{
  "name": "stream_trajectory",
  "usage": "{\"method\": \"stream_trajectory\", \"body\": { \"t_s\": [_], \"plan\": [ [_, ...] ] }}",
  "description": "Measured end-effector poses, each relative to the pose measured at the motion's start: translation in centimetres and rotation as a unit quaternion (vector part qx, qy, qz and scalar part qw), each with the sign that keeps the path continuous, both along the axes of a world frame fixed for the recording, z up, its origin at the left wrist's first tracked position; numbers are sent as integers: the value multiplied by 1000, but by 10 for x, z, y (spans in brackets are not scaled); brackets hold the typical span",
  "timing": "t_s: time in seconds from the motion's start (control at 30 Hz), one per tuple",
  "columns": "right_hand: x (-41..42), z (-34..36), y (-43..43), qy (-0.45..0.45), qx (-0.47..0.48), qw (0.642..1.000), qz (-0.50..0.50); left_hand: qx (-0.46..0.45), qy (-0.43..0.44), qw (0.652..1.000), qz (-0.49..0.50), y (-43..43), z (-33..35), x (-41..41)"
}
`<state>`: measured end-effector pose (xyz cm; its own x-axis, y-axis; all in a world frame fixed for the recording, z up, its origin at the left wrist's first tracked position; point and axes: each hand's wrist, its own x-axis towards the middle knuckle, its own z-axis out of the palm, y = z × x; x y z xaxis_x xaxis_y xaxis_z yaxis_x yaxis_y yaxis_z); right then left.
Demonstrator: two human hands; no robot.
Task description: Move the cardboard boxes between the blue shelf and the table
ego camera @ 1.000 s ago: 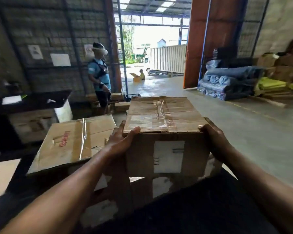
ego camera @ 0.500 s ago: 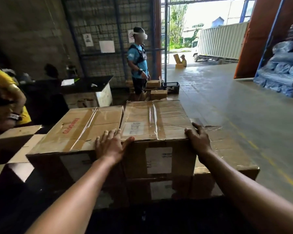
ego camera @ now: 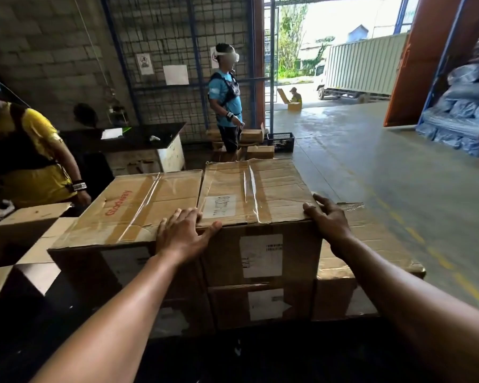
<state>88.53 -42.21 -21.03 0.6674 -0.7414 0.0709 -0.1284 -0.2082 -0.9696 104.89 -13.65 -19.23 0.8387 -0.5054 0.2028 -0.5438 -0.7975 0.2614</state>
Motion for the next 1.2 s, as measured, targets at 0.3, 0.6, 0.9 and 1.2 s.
{"method": "stream_trajectory", "body": {
  "t_s": [0.3,0.6,0.9,1.2],
  "plan": [
    [-21,31,75,146,-204,965,-75,-68,-12,995,-73,2,0,-10],
    [-194,64,146,264,-210,923,-183,-105,54,894,-432,-62,32,-142],
    [-499,96,339,302,-95,794,-518,-32,153,639,-753,-39,41,-427],
    [-619,123,712,304,-53,576,-757,5,209,368,-906,204,56,-655]
  ]
}}
